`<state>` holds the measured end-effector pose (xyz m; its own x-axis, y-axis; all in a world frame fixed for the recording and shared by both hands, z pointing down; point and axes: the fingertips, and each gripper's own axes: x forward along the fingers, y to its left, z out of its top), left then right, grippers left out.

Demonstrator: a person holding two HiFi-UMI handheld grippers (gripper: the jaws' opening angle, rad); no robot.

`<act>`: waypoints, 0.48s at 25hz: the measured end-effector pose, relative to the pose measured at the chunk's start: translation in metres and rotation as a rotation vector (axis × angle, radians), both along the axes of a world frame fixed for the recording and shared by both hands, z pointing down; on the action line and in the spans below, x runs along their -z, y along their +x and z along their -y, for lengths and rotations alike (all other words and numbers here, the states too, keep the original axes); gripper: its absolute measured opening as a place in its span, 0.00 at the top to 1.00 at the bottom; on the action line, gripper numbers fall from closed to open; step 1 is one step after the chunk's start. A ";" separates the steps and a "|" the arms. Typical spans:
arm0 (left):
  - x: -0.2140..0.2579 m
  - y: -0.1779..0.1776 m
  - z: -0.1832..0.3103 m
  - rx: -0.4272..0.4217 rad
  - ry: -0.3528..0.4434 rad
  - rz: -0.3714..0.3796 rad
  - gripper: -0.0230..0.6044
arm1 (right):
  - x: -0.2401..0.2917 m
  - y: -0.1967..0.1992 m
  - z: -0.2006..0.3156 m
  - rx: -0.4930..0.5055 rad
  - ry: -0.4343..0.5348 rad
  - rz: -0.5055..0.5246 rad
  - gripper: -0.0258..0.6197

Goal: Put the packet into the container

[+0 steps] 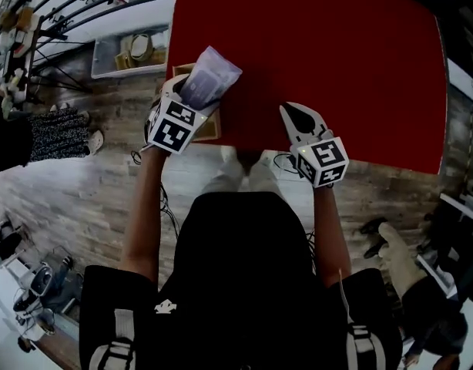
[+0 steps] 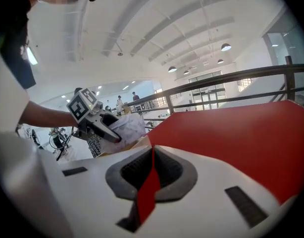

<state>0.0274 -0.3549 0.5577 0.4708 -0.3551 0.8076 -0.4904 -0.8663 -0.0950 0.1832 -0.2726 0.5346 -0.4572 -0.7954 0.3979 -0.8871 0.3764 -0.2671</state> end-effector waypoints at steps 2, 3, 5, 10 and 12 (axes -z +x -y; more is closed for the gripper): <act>-0.002 -0.018 -0.003 0.090 0.001 -0.007 0.35 | 0.002 -0.016 0.007 0.039 -0.005 -0.006 0.93; -0.005 -0.027 -0.004 0.132 -0.005 -0.012 0.35 | 0.003 -0.025 0.010 0.060 -0.006 -0.009 0.93; -0.010 -0.040 -0.010 0.203 -0.027 -0.018 0.35 | 0.005 -0.040 0.016 0.098 -0.006 -0.014 0.93; -0.019 -0.052 -0.022 0.341 -0.057 -0.029 0.35 | 0.009 -0.058 0.022 0.160 0.007 -0.038 0.93; -0.020 -0.053 -0.022 0.399 -0.065 -0.036 0.35 | 0.010 -0.063 0.025 0.182 0.008 -0.043 0.93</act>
